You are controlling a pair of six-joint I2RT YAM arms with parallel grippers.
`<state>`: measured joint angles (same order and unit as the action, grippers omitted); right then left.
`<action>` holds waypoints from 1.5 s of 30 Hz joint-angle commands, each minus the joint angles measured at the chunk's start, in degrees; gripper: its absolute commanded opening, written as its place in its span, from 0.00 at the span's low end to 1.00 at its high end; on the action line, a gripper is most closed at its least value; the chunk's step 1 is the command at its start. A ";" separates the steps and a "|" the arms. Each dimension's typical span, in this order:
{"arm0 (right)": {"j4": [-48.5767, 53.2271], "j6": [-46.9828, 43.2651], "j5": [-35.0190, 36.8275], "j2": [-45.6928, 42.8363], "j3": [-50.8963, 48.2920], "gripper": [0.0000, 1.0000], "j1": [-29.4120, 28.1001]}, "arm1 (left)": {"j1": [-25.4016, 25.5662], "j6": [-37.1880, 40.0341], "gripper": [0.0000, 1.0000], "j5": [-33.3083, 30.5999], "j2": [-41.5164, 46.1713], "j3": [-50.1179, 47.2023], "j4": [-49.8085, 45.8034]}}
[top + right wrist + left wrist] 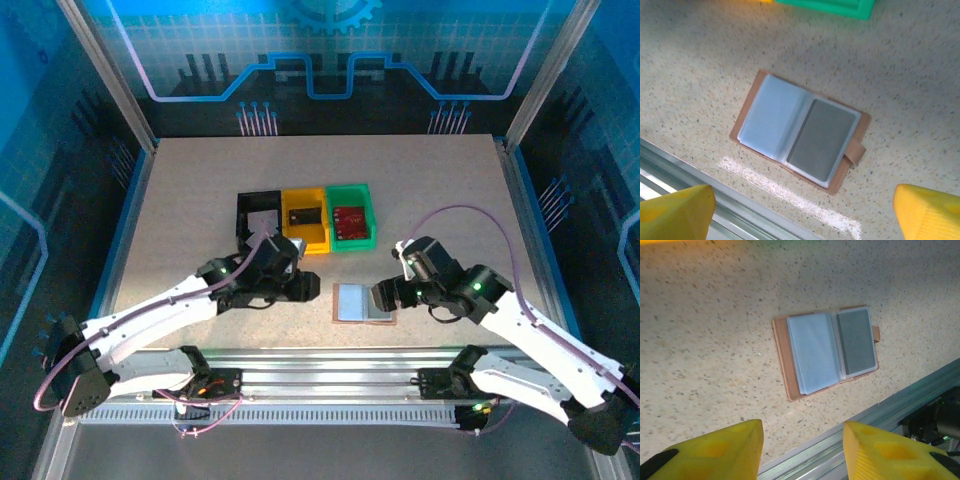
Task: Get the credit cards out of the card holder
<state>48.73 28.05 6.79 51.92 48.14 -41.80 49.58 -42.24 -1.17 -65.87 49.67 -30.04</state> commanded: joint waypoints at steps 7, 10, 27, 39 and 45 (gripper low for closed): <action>-5.92 6.31 -5.42 1.78 -7.32 0.74 2.65 | 6.20 -12.78 0.46 -6.69 -10.50 -0.32 6.96; -7.35 6.64 -5.44 2.39 -9.28 0.69 3.06 | 6.57 -14.49 0.46 -5.75 -15.08 1.27 7.59; -17.59 7.01 -9.88 7.70 -15.66 0.44 8.56 | 8.29 -20.82 0.45 -2.50 -29.81 3.17 15.98; -22.55 7.45 -10.46 12.65 -17.88 0.36 9.63 | 9.19 -22.78 0.44 -1.74 -33.89 2.69 16.33; -24.91 6.93 -11.08 15.43 -18.34 0.34 10.21 | 9.96 -24.10 0.44 -1.14 -35.81 1.58 18.47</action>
<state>25.54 34.76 -3.55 66.22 30.68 -32.42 58.50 -64.69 -4.03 -98.52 52.36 -11.55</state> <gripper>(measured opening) 0.346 0.443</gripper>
